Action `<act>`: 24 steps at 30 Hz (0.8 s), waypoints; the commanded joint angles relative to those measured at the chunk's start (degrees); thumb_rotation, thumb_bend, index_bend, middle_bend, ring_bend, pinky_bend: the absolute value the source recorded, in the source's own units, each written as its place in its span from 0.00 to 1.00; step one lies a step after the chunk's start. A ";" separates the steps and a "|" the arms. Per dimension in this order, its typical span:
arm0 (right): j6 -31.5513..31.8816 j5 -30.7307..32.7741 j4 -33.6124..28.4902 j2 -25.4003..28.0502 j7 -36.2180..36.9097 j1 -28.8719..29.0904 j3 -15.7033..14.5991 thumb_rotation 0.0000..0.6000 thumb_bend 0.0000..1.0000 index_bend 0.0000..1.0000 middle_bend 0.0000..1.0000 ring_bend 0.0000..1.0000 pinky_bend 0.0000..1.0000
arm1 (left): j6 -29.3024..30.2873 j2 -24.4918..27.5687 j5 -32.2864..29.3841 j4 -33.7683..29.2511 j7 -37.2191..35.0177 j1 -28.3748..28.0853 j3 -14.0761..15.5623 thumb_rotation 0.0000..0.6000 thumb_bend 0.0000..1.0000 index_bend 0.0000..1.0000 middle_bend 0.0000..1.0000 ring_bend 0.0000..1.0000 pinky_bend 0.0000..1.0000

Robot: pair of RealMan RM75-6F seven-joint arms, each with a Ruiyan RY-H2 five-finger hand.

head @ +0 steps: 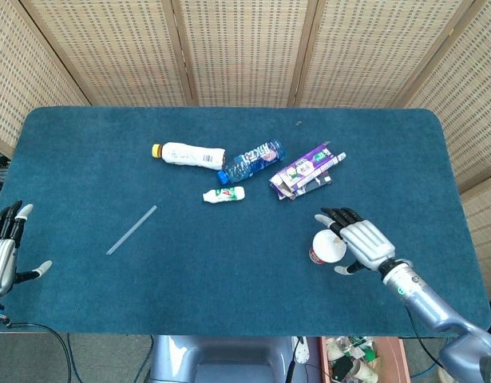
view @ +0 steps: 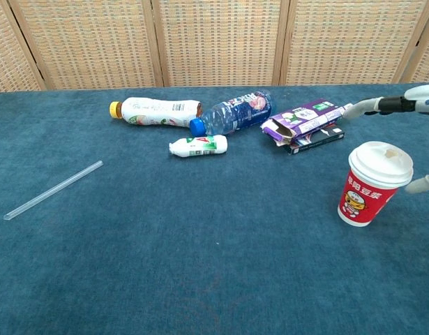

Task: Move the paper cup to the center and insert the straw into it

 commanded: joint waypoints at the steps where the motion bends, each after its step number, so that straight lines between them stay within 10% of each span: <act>1: -1.55 1.27 0.54 -1.74 -1.67 1.27 -0.35 1.00 0.00 0.01 0.02 0.00 0.12 | -0.19 -0.07 -0.22 0.11 0.01 0.00 -0.19 1.00 0.05 0.00 0.00 0.00 0.00; 6: -1.79 2.11 2.17 -3.95 -3.02 2.17 -0.76 1.00 0.03 0.20 0.27 0.17 0.33 | -0.56 -0.09 -0.63 0.11 0.00 0.01 -0.53 1.00 0.05 0.00 0.00 0.00 0.00; 13: 0.76 3.77 3.63 -6.49 -6.23 1.83 -0.93 1.00 0.42 0.48 0.56 0.46 0.66 | -1.19 -0.02 -0.81 0.09 -0.14 -0.02 -0.72 1.00 0.05 0.00 0.00 0.00 0.00; 24: 2.81 -1.13 -6.82 -1.16 -4.65 5.61 2.15 1.00 0.49 0.49 0.57 0.48 0.67 | -2.37 0.23 -0.38 -0.01 -0.71 -0.25 -0.66 1.00 0.05 0.00 0.00 0.00 0.00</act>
